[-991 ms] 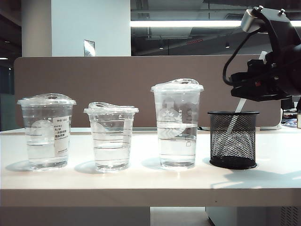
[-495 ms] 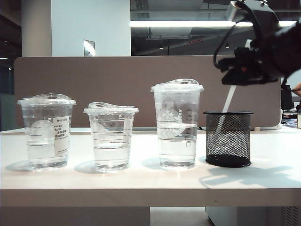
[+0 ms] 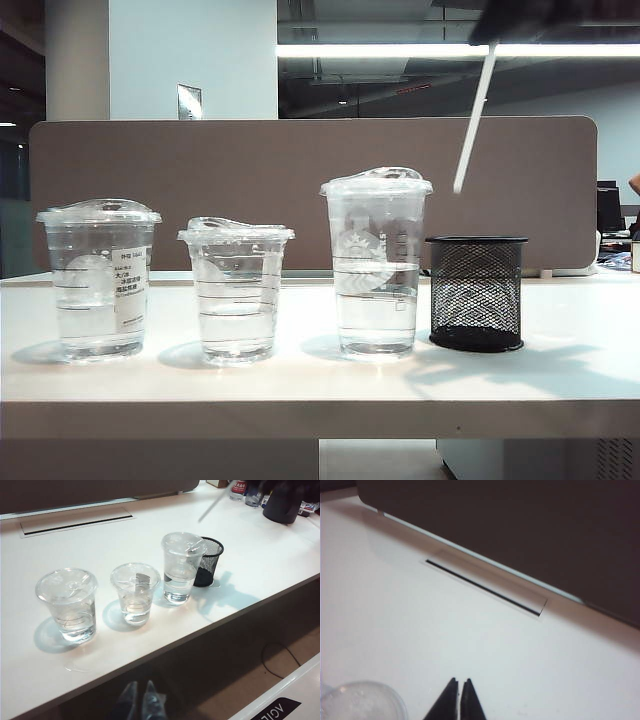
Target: Pick up the straw and insert it into the small coffee cup.
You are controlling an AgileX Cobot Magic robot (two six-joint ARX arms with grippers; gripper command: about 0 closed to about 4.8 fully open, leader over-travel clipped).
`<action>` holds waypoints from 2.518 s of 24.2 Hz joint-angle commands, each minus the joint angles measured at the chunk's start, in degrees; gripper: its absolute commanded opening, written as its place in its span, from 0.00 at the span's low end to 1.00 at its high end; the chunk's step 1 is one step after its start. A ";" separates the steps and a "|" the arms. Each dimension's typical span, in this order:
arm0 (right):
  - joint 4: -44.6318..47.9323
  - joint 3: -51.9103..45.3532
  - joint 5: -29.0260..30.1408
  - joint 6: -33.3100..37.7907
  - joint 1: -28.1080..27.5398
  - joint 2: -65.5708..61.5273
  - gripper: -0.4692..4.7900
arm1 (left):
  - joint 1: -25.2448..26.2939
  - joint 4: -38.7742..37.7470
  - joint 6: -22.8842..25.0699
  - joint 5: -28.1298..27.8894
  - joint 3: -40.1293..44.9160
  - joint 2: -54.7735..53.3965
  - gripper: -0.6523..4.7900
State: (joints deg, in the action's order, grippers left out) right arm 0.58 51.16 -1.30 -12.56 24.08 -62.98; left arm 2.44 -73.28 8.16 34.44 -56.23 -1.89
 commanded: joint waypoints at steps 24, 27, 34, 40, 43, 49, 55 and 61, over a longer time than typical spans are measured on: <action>-5.18 17.59 12.98 0.50 20.85 -17.70 0.12 | 0.00 0.68 -0.02 0.28 -0.07 -0.07 0.16; -4.85 17.59 13.03 0.50 21.00 -18.38 0.12 | 0.00 0.68 -0.02 0.28 -0.07 -0.07 0.16; -5.14 17.57 13.03 0.52 20.90 -18.64 0.12 | 0.00 0.74 0.02 0.26 -0.07 -0.07 0.16; -5.29 17.42 13.00 0.50 20.94 -19.39 0.12 | 0.00 0.72 0.00 0.28 -0.07 -0.07 0.16; -5.55 17.40 13.03 0.52 20.94 -19.91 0.12 | 0.00 0.74 0.00 0.28 -0.07 -0.07 0.16; -6.91 17.29 13.03 0.52 20.94 -20.83 0.12 | 0.00 0.72 0.00 0.28 -0.07 -0.07 0.16; -8.46 17.29 13.05 0.55 20.94 -22.08 0.12 | 0.00 0.74 0.00 0.26 -0.07 -0.07 0.16; -6.23 17.29 13.94 0.52 20.96 -24.37 0.27 | 0.00 0.72 0.00 0.28 -0.07 -0.07 0.16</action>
State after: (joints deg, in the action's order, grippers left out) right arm -7.42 68.31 12.03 -12.29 44.93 -86.98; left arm 2.44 -73.10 8.14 34.46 -56.23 -1.87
